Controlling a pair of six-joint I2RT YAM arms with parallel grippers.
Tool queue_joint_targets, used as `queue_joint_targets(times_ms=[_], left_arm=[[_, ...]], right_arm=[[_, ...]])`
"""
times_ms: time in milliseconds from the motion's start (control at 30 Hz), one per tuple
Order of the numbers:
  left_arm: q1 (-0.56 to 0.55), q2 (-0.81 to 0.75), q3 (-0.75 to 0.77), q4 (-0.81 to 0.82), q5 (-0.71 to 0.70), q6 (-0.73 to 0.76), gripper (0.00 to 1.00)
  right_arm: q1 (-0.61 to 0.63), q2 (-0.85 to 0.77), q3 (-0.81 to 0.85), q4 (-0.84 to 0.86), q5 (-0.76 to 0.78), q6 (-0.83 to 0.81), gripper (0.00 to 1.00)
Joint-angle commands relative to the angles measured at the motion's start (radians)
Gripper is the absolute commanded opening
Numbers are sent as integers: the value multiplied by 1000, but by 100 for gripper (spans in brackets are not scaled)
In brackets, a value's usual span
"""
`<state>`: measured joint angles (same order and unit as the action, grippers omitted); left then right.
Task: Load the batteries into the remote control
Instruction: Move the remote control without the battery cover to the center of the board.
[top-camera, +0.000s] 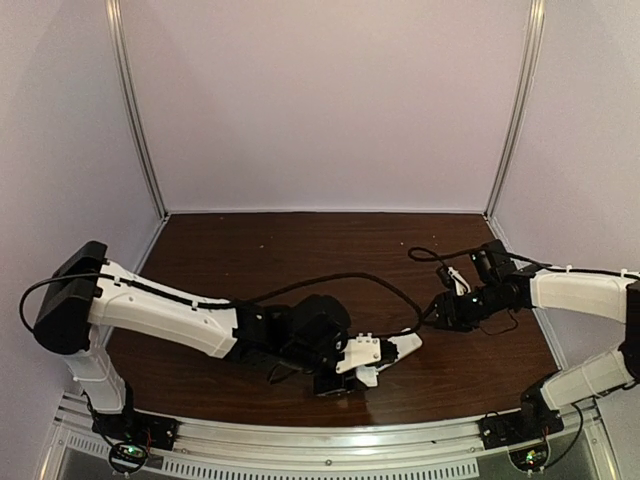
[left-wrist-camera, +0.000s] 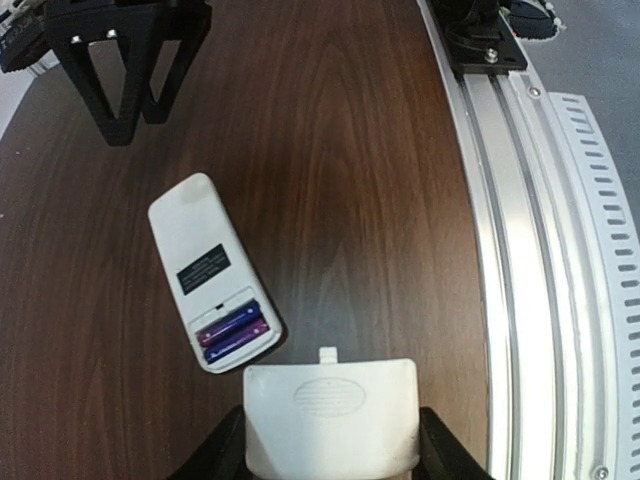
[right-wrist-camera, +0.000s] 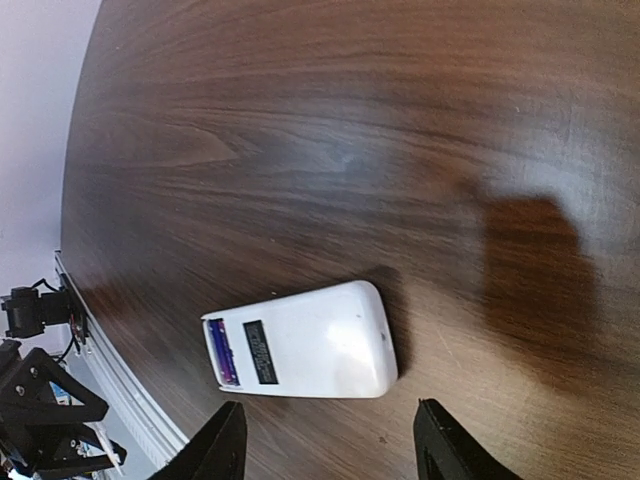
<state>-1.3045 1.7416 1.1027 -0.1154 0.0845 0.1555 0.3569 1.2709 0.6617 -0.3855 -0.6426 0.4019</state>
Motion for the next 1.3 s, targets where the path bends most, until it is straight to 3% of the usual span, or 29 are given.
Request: queue_joint_targets(times_ms=[0,233,633,1033,1267], left_arm=[[-22,96,74,58,57,-66,25],[-22,239,160,93,168,-119,25],[17,389,269,47,90,-205,22],[73,379,214,14,39,-212,20],[76,205,53,78,74,-214,21]], right_arm=[[-9,46,-34,66,41,-2,58],[-9,110,-46,144,-5,13,57],[-6,163,-101,245,-124,46,50],[47,226,-106,317,-143,74,45],[56,221,-108,319,-132,87,47]])
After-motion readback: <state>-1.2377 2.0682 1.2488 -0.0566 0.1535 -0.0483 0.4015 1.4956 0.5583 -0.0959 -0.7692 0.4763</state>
